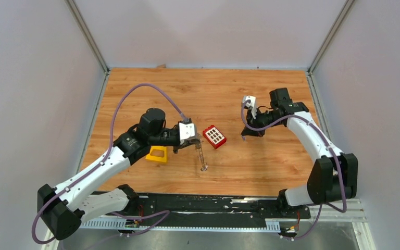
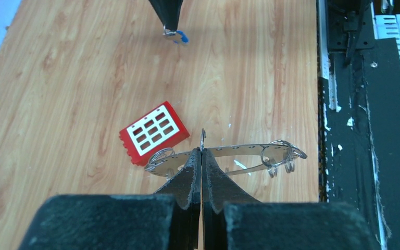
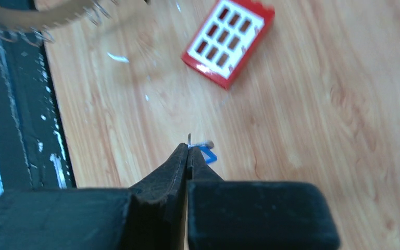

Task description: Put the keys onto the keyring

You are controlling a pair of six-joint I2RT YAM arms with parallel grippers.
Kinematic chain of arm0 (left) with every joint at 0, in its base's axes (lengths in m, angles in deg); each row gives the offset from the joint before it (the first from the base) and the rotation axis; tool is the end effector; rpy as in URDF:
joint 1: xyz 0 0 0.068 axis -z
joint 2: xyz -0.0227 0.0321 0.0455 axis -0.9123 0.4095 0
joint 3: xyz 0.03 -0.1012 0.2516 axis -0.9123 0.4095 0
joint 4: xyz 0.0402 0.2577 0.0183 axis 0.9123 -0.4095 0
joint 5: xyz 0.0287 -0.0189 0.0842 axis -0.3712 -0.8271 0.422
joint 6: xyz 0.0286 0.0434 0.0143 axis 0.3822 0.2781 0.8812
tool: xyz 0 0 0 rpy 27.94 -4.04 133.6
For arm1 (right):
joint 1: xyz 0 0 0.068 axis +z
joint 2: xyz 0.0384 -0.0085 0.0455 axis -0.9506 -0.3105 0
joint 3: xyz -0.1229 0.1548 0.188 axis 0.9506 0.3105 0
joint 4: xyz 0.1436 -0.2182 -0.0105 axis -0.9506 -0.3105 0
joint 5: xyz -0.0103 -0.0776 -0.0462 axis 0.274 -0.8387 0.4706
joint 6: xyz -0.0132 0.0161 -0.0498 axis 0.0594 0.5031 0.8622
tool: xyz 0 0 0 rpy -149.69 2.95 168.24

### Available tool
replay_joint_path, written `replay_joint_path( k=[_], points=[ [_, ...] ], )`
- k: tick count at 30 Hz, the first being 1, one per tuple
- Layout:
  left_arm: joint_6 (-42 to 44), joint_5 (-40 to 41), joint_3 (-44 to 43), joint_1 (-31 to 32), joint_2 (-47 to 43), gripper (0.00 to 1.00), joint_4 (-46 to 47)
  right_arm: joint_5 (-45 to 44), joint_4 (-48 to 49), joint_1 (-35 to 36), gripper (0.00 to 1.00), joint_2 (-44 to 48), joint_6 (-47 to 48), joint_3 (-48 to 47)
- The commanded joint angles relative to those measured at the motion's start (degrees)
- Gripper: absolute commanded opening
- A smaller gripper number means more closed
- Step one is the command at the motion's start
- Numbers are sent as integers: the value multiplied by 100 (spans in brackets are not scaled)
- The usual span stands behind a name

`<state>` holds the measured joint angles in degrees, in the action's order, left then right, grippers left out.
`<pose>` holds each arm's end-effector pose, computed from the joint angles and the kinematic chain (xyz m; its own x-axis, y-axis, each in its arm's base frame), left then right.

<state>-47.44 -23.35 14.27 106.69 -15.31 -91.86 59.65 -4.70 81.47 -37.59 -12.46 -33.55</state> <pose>0.1523 -0.1600 0.3133 0.0848 0.3626 -0.9281 0.9848 0.1109 0.1333 0.2628 0.0708 0.2547 -0.3284 -0.5812 -0.7445 -0.9393 0.2835 0.1930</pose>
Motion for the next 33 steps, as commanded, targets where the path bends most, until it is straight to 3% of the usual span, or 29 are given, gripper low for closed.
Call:
replay_joint_path(
  k=[1, 5, 13, 19, 27, 33],
  points=[
    [-3, 187, -607, 18, 113, 0, 61, 1385, -57, 119, 0, 663, 48, -462],
    [-155, 369, -802, 40, 218, 0, 147, 1847, 511, 304, 0, 1115, -606, -584],
    [-517, 630, -1214, 165, 377, 0, 142, 1835, 1752, 1209, 0, 1658, -1728, -575],
    [-552, 859, -1111, 284, 390, 0, 222, 2041, 2424, 1443, 0, 1862, -2243, -204],
    [-1110, 1254, -1030, 467, 462, 0, 550, 1404, 2905, 1801, 0, 2003, -2589, 119],
    [-1386, 1492, -1225, 502, 697, 0, 289, 831, 3056, 2026, 0, 1999, -2489, 249]
  ],
)
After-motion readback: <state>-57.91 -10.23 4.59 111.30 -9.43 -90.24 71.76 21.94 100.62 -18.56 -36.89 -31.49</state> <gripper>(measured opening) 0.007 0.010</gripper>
